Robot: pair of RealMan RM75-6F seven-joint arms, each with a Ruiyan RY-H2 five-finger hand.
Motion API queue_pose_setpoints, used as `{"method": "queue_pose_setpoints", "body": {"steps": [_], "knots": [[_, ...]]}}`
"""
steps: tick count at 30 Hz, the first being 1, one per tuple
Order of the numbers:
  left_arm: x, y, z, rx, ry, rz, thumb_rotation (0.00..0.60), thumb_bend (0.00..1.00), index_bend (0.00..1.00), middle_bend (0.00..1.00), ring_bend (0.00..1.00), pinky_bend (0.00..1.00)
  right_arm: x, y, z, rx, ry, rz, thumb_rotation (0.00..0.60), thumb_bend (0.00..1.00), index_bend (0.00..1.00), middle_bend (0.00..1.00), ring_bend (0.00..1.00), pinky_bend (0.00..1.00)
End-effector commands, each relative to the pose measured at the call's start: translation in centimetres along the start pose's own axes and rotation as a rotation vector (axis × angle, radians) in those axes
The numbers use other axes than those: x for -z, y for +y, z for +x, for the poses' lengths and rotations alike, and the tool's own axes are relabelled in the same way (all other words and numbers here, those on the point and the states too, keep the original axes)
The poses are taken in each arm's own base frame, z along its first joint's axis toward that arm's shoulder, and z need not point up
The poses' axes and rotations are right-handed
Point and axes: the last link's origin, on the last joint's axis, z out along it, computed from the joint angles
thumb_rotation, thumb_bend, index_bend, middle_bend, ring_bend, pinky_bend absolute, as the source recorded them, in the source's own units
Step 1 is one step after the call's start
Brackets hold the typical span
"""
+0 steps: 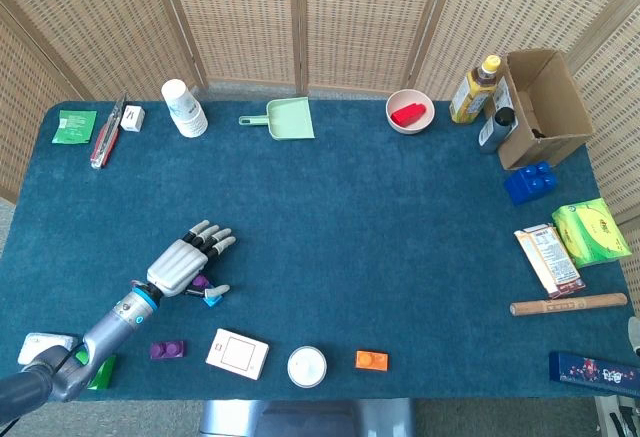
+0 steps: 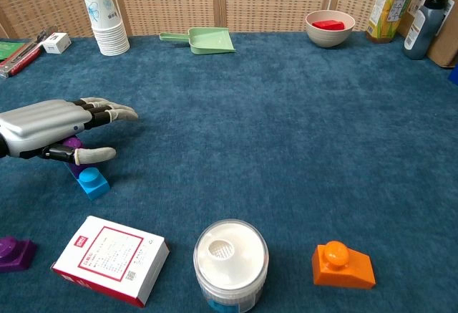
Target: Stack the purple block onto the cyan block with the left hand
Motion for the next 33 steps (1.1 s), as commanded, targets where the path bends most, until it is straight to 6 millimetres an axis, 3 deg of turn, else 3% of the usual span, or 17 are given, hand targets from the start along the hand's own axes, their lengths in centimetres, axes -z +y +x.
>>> {"method": "queue_pose_setpoints", "body": {"steps": [1, 10, 25, 33], "knots": [[-0.1, -0.2, 1.1, 0.041, 0.062, 0.009, 0.0, 0.24, 0.0, 0.0, 0.0, 0.0, 0.0, 0.0, 0.0, 0.002, -0.002, -0.001, 0.6, 0.34, 0.38, 0.29, 0.11, 0.22], [0.7, -1.6, 4.8, 0.113, 0.168, 0.047, 0.001, 0.24, 0.0, 0.0, 0.0, 0.0, -0.3, -0.1, 0.1, -0.003, 0.001, 0.003, 0.6, 0.34, 0.38, 0.29, 0.11, 0.22], [4.0, -2.5, 7.9, 0.123, 0.242, 0.085, 0.0, 0.24, 0.03, 0.0, 0.0, 0.0, -1.3, -1.3, -0.7, 0.004, -0.017, 0.045, 0.6, 0.34, 0.38, 0.29, 0.11, 0.22], [5.5, -3.4, 8.6, 0.116, 0.264, 0.129, 0.0, 0.24, 0.04, 0.0, 0.0, 0.0, -1.7, -1.6, -0.9, 0.013, -0.026, 0.052, 0.6, 0.34, 0.38, 0.29, 0.11, 0.22]]}}
